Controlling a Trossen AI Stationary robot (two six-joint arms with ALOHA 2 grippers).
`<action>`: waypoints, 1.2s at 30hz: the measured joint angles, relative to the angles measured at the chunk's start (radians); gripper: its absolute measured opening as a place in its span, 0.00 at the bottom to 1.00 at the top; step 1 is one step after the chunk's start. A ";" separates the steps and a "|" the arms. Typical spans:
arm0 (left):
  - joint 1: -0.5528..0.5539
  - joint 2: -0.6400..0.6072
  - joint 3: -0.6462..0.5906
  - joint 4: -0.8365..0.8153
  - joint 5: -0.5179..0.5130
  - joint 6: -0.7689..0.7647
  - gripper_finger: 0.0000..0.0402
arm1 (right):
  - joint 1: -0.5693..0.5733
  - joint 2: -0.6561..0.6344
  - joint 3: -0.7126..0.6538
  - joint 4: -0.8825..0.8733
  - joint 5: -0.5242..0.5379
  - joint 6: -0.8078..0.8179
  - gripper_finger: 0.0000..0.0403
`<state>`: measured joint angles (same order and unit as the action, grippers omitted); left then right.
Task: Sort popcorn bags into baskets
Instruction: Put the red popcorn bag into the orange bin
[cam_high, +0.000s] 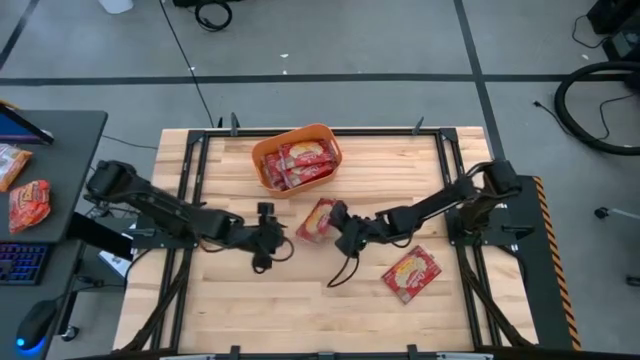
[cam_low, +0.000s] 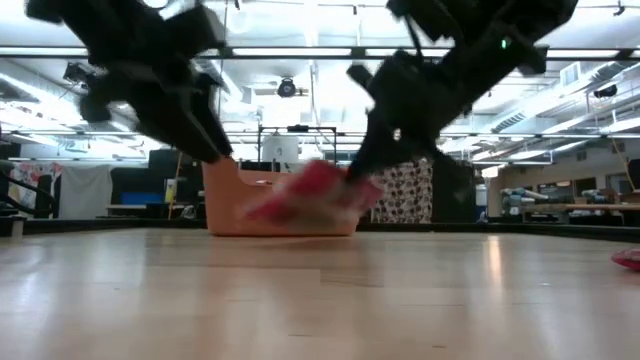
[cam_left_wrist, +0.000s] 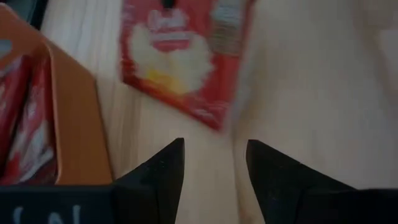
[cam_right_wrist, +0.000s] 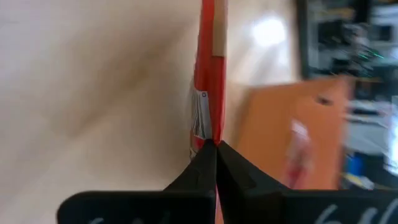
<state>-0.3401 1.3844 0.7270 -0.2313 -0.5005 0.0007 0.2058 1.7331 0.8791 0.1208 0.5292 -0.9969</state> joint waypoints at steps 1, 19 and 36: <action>-0.008 -0.025 0.000 -0.010 0.000 -0.024 0.44 | 0.001 -0.017 0.000 0.003 0.030 -0.002 0.01; -0.052 -0.216 0.000 -0.081 0.008 -0.175 0.44 | -0.207 -0.080 0.187 0.028 0.126 -0.055 0.00; -0.045 -0.216 0.000 -0.090 0.008 -0.171 0.44 | -0.400 0.283 0.549 -0.142 0.037 0.104 0.19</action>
<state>-0.3847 1.1687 0.7265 -0.3218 -0.4923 -0.1707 -0.1940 2.0160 1.4285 -0.0210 0.5657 -0.8933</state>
